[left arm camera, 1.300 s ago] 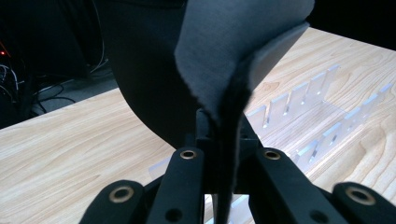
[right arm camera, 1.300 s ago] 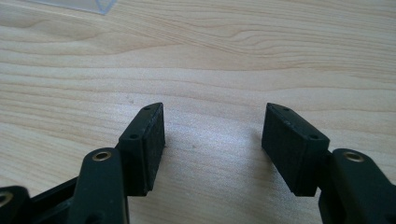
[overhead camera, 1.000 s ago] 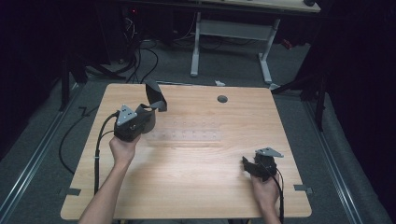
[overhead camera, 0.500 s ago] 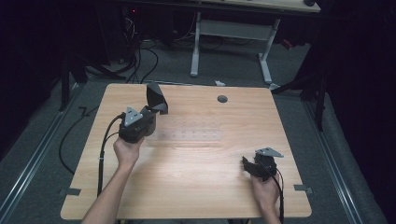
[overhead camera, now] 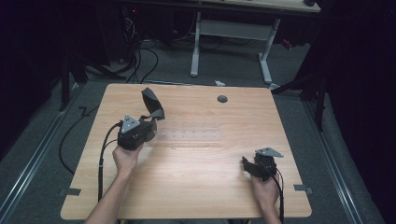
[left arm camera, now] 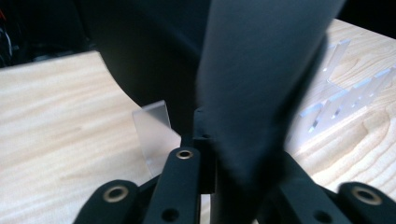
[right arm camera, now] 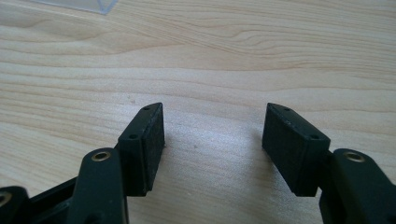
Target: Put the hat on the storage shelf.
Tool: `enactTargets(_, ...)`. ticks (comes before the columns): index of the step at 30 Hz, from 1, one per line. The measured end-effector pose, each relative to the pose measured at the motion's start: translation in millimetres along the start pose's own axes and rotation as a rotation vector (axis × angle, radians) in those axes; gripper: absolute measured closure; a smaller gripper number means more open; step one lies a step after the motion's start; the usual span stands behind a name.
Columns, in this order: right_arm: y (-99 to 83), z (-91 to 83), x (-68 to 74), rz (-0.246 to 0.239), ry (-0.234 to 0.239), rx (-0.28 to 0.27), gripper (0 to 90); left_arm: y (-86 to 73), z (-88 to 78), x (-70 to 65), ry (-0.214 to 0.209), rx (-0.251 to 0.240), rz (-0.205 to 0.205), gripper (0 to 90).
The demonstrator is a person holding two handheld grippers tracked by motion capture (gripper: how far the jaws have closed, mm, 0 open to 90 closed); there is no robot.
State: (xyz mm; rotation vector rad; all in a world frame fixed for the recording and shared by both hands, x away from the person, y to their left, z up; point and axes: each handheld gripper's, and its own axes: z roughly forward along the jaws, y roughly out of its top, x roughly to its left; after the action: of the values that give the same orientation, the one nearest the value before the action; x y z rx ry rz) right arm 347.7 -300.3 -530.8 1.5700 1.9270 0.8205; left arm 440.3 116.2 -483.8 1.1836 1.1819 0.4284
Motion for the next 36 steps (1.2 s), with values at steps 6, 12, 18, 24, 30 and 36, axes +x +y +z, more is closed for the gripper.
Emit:
enactTargets(6, 0.0, 0.0, 0.0, -0.007, 0.003, 0.0, 39.2, -5.2, -8.4, 9.2, 0.027, 0.03, -0.05, 60.0)
enactTargets(12, 0.2, 0.2, 0.1, -0.007, 0.006, 0.001, 39.2, -5.8, -23.9, 15.1, 0.05, 0.062, -0.067, 40.9)
enactTargets(18, 0.5, 0.6, 0.4, -0.008, 0.01, 0.0, 39.2, -10.6, -45.0, 21.5, 0.077, 0.085, -0.064, 36.8)
enactTargets(24, 0.5, 0.6, 0.5, -0.011, 0.01, 0.0, 39.2, -23.1, -59.8, 23.6, 0.08, 0.123, -0.03, 35.9)
enactTargets(30, 0.5, 0.7, 0.5, -0.011, 0.01, -0.001, 39.2, -32.9, -70.0, 33.3, 0.12, 0.115, -0.025, 35.6)
enactTargets(36, 0.5, 0.7, 0.5, -0.011, 0.01, -0.001, 39.2, -49.8, -69.5, 44.8, 0.189, 0.174, 0.009, 35.3)
